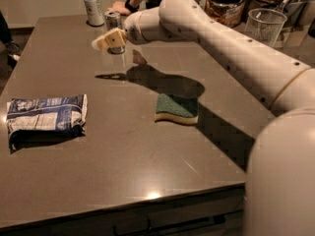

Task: Move redbull can near sponge

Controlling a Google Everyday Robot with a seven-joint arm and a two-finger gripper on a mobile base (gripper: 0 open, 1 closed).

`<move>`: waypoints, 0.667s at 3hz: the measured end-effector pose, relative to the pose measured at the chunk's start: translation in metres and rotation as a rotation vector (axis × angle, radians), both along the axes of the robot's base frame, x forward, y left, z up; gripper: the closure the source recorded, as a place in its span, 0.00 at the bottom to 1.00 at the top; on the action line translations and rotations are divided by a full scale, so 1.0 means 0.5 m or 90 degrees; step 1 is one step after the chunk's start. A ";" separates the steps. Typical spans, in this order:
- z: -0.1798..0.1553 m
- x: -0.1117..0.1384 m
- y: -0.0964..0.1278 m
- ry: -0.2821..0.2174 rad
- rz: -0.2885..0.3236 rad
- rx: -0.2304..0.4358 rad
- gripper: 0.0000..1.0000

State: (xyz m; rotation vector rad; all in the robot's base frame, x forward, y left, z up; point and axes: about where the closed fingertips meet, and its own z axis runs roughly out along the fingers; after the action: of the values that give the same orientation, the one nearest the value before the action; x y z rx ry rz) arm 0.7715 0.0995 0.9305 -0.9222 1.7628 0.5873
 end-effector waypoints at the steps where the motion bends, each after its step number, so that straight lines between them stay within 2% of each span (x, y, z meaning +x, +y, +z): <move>1: -0.002 0.058 0.031 -0.001 -0.019 0.028 0.00; 2: -0.004 0.105 0.026 -0.009 -0.048 0.038 0.00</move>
Offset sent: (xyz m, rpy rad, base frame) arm 0.0857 -0.0014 0.0002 0.0763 -0.0422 -0.1520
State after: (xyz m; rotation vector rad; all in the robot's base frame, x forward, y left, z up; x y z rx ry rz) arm 0.8242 0.1126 0.9284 -0.8130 1.7498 0.5804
